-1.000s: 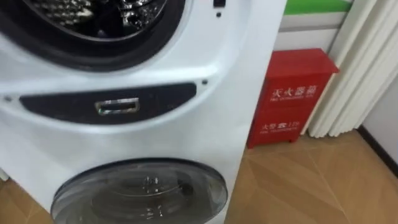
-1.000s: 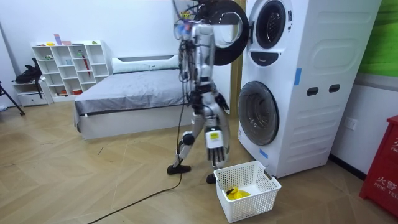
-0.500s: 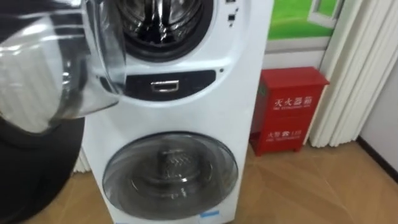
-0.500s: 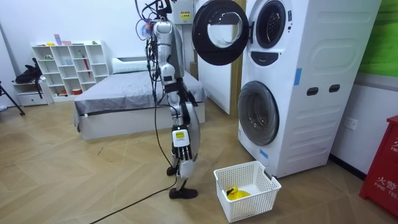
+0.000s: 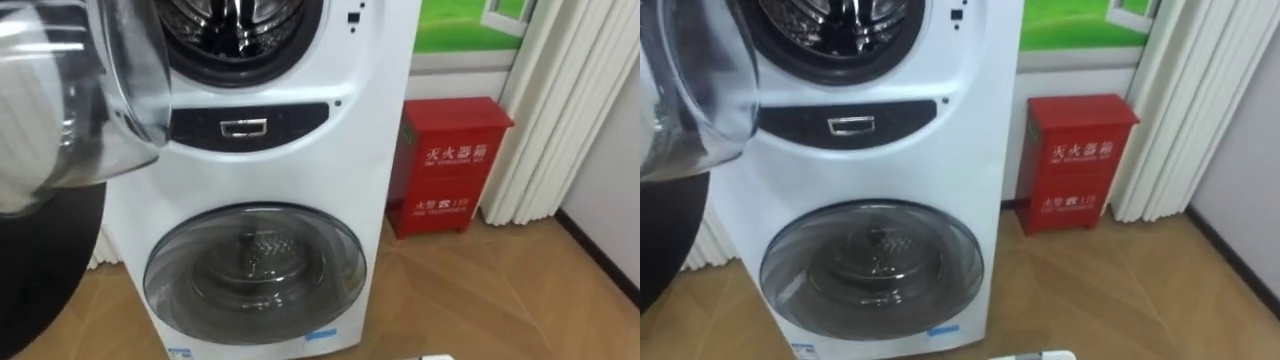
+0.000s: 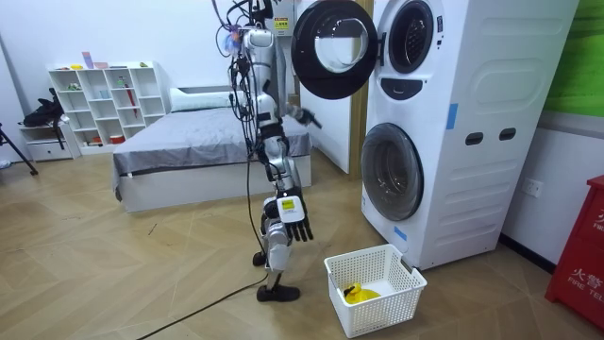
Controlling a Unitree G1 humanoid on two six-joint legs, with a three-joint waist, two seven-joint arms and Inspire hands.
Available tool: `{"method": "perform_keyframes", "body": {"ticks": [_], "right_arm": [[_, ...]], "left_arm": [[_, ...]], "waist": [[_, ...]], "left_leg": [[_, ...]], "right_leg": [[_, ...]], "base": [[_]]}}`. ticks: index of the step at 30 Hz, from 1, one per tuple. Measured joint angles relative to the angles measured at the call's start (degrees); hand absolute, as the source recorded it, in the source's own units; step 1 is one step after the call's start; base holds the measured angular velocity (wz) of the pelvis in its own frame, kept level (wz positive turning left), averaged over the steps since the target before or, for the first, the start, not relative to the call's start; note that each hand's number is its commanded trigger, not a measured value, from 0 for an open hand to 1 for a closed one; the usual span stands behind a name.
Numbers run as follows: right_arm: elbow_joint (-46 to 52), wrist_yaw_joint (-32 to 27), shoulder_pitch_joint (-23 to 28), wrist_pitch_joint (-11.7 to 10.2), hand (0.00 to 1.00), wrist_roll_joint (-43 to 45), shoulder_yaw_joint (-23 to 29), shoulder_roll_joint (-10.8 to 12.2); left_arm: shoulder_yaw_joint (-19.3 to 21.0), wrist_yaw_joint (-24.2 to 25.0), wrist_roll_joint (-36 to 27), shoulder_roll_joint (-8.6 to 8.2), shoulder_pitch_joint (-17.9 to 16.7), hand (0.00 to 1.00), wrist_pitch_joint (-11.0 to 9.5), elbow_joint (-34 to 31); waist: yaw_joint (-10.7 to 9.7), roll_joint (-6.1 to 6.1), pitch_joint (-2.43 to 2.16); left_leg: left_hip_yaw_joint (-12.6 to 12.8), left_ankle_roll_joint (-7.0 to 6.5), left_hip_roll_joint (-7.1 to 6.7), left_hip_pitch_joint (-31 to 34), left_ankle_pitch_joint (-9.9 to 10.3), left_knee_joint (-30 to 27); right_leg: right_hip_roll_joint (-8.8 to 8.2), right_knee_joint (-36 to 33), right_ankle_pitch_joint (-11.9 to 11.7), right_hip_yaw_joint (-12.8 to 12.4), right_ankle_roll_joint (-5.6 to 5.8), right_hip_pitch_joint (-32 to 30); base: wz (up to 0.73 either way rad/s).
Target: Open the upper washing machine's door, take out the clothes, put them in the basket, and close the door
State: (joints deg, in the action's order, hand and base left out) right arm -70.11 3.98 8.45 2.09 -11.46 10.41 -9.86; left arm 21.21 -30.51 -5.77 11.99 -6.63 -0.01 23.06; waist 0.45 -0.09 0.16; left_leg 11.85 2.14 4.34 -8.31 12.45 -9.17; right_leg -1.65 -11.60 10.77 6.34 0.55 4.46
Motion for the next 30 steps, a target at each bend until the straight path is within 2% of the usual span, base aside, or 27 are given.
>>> {"method": "perform_keyframes", "body": {"ticks": [1,3,4,5,7,8,10,11,12,15,16,17,20,22,23,25,28,29,30], "right_arm": [[0.96,0.18,-0.07,-0.15,0.00,0.27,0.00,-0.04],[0.74,0.74,0.05,-0.79,0.00,0.60,-0.02,0.01],[0.68,0.97,0.09,-0.78,0.00,0.43,-0.05,-0.03],[0.79,1.02,0.30,-0.79,0.00,0.32,-0.05,0.00],[0.75,1.41,0.59,-0.69,0.00,0.11,-0.10,0.02],[0.75,1.69,0.59,-0.70,0.00,0.21,-0.08,0.01],[0.87,3.20,0.84,-0.77,0.00,1.29,0.06,-0.04],[0.86,4.04,0.35,-0.77,0.00,2.60,0.49,-0.13],[0.86,4.43,0.05,-0.76,0.00,3.13,0.61,-0.19],[1.06,5.27,-0.34,-0.69,0.00,1.78,0.74,-0.39],[0.95,5.44,-0.31,-0.40,0.00,1.31,0.43,-0.69],[1.05,5.48,-0.01,0.10,0.00,0.40,-0.29,-0.93],[0.84,5.47,0.16,0.55,0.00,-2.99,-1.31,-0.87],[0.17,5.57,-1.07,0.54,0.00,-3.17,-2.62,-0.69],[-0.40,5.66,-1.65,0.52,0.00,-3.06,-2.93,-0.54],[-1.65,5.78,-2.75,0.50,0.00,-3.04,-4.72,0.44],[-1.77,6.32,-2.92,0.46,0.00,-4.00,-5.43,1.34],[-1.76,6.42,-2.93,0.46,0.00,-4.00,-5.47,1.34],[-1.58,6.65,-2.89,0.46,0.00,-4.00,-5.83,1.28]], "left_arm": [[0.80,-0.67,1.63,1.37,0.30,0.00,-0.05,-4.37],[1.81,-1.81,6.31,2.31,1.08,0.00,-0.20,-12.39],[1.76,-2.06,10.84,2.93,1.07,0.00,-1.20,-14.95],[1.57,-2.12,11.71,2.90,0.73,0.00,-1.15,-15.88],[1.19,-2.40,12.95,2.70,0.59,0.00,1.37,-20.59],[1.34,-2.47,13.66,2.88,0.73,0.00,1.58,-21.53],[1.58,-2.57,15.81,3.44,4.39,0.00,2.15,-23.88],[1.31,-2.60,16.86,3.66,7.18,0.00,2.16,-24.89],[0.84,-2.62,17.11,3.86,8.41,0.00,2.16,-25.47],[-3.20,-2.08,17.28,4.89,11.52,0.00,2.12,-29.19],[-4.93,-1.47,18.56,4.84,12.10,0.00,2.82,-29.53],[-5.25,-0.75,20.03,4.55,12.10,0.00,3.81,-29.73],[-7.94,1.25,20.63,3.41,12.09,0.00,5.10,-31.48],[-10.91,4.18,22.75,0.72,12.09,0.00,6.19,-34.08],[-11.77,4.89,23.72,0.01,12.09,0.00,6.39,-34.59],[-16.08,7.40,24.30,-2.19,12.10,0.00,6.51,-35.70],[-21.55,10.80,24.28,-4.88,12.10,0.00,6.74,-36.02],[-22.18,11.19,24.17,-5.14,12.09,0.00,6.85,-36.02],[-22.96,11.42,23.86,-6.13,12.13,0.00,6.87,-36.03]], "waist": [[-0.08,0.47,0.19],[-0.19,1.06,0.52],[-0.15,1.24,0.46],[-0.23,1.33,0.48],[-0.04,1.48,0.63],[-0.09,1.64,0.71],[-0.56,1.63,0.70],[-1.09,1.66,0.71],[-1.29,1.68,0.68],[-3.38,2.54,0.23],[-4.30,2.51,0.19],[-5.03,2.81,-0.02],[-5.49,2.44,0.08],[-6.11,1.50,0.22],[-6.32,1.10,0.32],[-6.74,-0.75,0.03],[-7.18,-1.76,-0.33],[-7.30,-1.86,-0.39],[-7.55,-1.87,-0.36]], "left_leg": [[-0.18,0.00,-0.02,0.02,0.00,-0.04],[-1.52,0.00,-0.23,0.32,0.00,-0.04],[-1.95,0.00,-0.30,0.49,0.00,-0.04],[-2.21,0.00,-0.32,0.50,0.00,-0.04],[-3.54,0.00,-0.32,0.76,0.00,-0.08],[-4.07,0.00,-0.32,0.78,0.00,-0.15],[-5.19,0.00,-0.32,1.57,0.00,-0.48],[-5.73,0.02,-0.40,1.94,-0.01,-0.42],[-5.77,0.02,-0.46,1.93,-0.02,-0.41],[-5.70,-0.01,-0.99,1.58,-0.04,-0.38],[-5.67,-0.03,-1.11,1.49,-0.05,-0.38],[-5.57,-0.03,-1.11,1.37,-0.05,-0.40],[-5.41,-0.03,-1.06,1.32,-0.05,-0.40],[-5.48,-0.20,-1.13,1.71,-0.16,-0.39],[-5.53,-0.22,-1.15,1.71,-0.17,-0.40],[-5.73,-0.22,-1.14,1.84,-0.17,-0.41],[-5.86,-0.22,-1.24,2.04,-0.17,-0.37],[-5.75,-0.22,-1.24,2.04,-0.17,-0.36],[-5.49,-0.22,-1.23,2.00,-0.17,-0.32]], "right_leg": [[0.02,0.19,0.00,-0.03,0.00,-0.03],[-0.05,1.17,-0.01,0.40,0.01,0.51],[-0.13,1.30,-0.02,0.93,0.02,0.74],[-0.13,1.35,-0.02,1.07,0.02,0.77],[-0.09,2.03,-0.02,1.78,0.02,1.21],[-0.05,2.06,-0.02,1.86,0.02,1.37],[-0.17,2.13,-0.02,3.41,0.02,1.64],[-0.22,2.12,-0.02,3.43,0.02,1.54],[-0.27,2.12,-0.02,3.41,0.02,1.55],[-0.72,2.79,-0.01,3.98,0.05,2.12],[-0.82,2.84,-0.03,3.72,0.12,2.09],[-0.81,2.79,-0.03,3.35,0.14,2.05],[-0.75,2.74,0.00,3.24,0.18,1.94],[-0.78,2.83,-0.01,3.13,0.20,1.51],[-0.79,2.85,-0.03,3.12,0.23,1.51],[-0.78,2.87,-0.13,3.15,0.35,1.56],[-0.86,3.00,-0.27,3.17,0.57,1.53],[-0.87,2.98,-0.29,3.09,0.58,1.47],[-0.87,2.95,-0.31,2.91,0.60,1.37]], "base": [[-0.08],[0.07],[0.20],[0.25],[0.31],[0.33],[0.42],[0.36],[0.12],[-0.08],[-0.11],[-0.13],[-0.03],[0.00],[0.04],[0.00],[0.00],[-0.05],[-0.08]]}}
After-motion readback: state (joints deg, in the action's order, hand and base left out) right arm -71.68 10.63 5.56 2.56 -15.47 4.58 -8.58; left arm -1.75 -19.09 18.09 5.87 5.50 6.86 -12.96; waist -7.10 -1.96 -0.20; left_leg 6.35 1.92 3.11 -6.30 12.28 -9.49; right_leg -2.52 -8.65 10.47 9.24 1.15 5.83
